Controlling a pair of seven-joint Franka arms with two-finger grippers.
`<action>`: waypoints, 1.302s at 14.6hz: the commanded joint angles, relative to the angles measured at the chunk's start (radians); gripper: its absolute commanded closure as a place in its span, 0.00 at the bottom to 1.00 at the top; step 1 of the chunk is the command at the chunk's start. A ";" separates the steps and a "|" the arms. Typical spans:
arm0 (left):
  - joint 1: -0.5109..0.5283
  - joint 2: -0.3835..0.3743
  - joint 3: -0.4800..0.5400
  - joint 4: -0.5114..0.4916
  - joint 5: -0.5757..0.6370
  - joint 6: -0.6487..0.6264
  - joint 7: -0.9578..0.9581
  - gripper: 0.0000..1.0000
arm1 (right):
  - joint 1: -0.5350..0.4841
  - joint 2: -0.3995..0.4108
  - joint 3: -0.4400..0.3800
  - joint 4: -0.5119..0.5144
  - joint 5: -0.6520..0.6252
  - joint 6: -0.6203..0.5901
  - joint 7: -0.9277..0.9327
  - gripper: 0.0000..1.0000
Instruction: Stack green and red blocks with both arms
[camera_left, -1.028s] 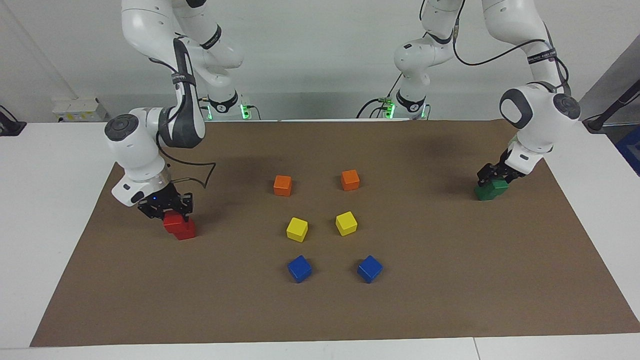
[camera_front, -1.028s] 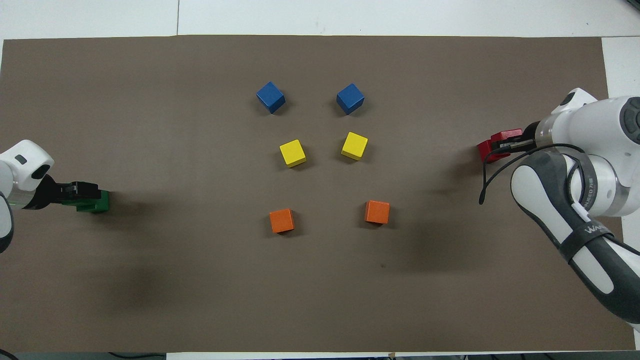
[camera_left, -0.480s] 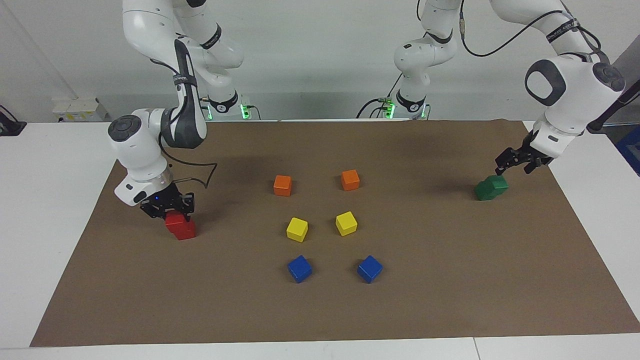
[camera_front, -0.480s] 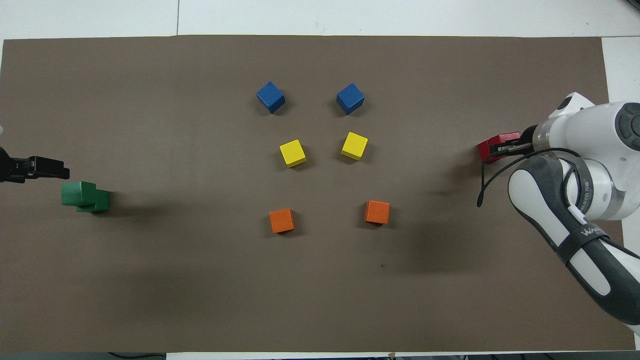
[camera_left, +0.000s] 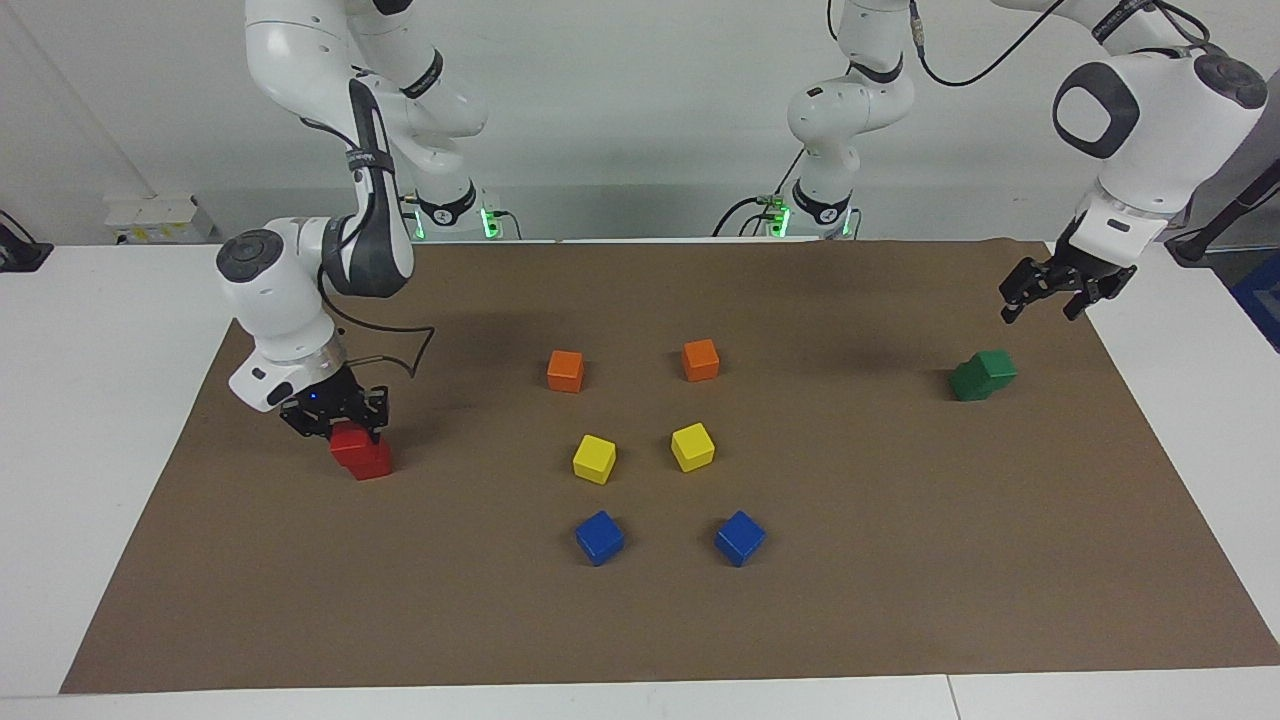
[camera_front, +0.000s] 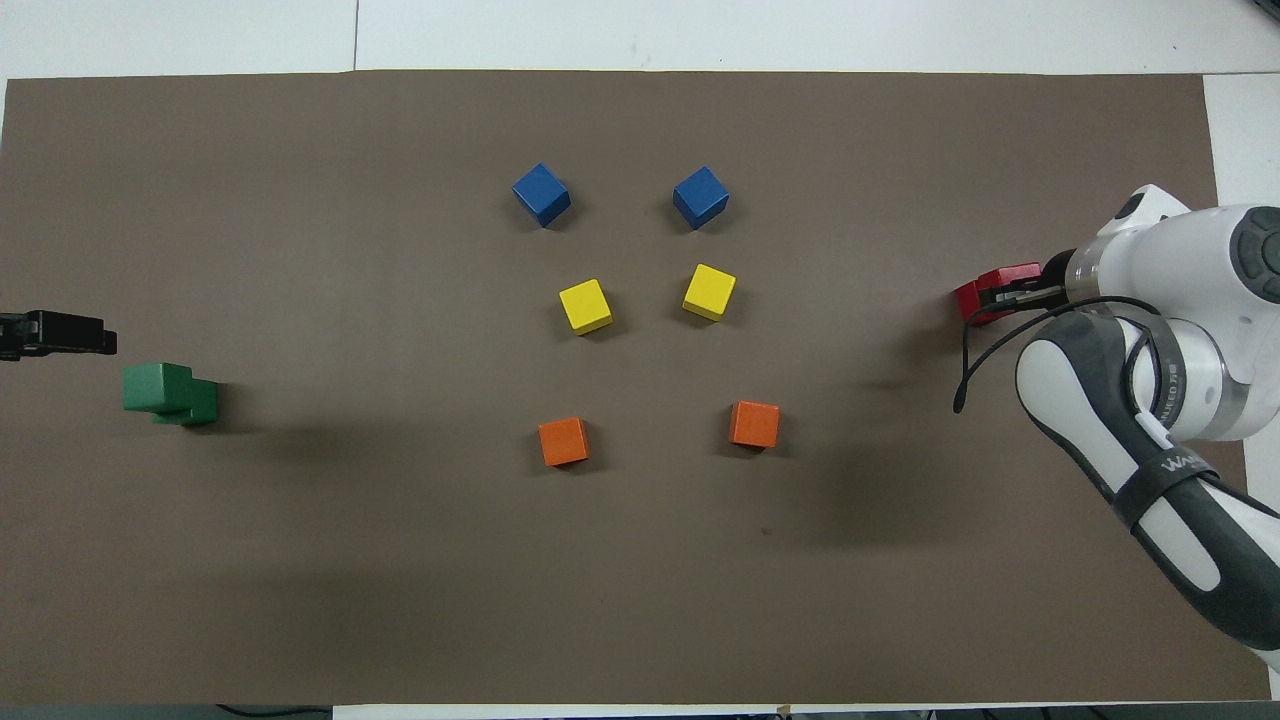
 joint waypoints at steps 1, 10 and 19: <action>-0.016 -0.013 -0.012 0.024 -0.002 -0.037 0.002 0.00 | -0.004 -0.009 0.007 -0.028 0.009 0.031 0.014 0.03; -0.070 0.019 -0.027 0.139 -0.001 -0.128 -0.156 0.00 | 0.014 -0.007 0.007 -0.008 0.010 -0.011 0.019 0.00; -0.124 0.022 -0.029 0.171 0.001 -0.157 -0.199 0.00 | 0.013 -0.072 0.007 0.255 -0.003 -0.398 0.008 0.00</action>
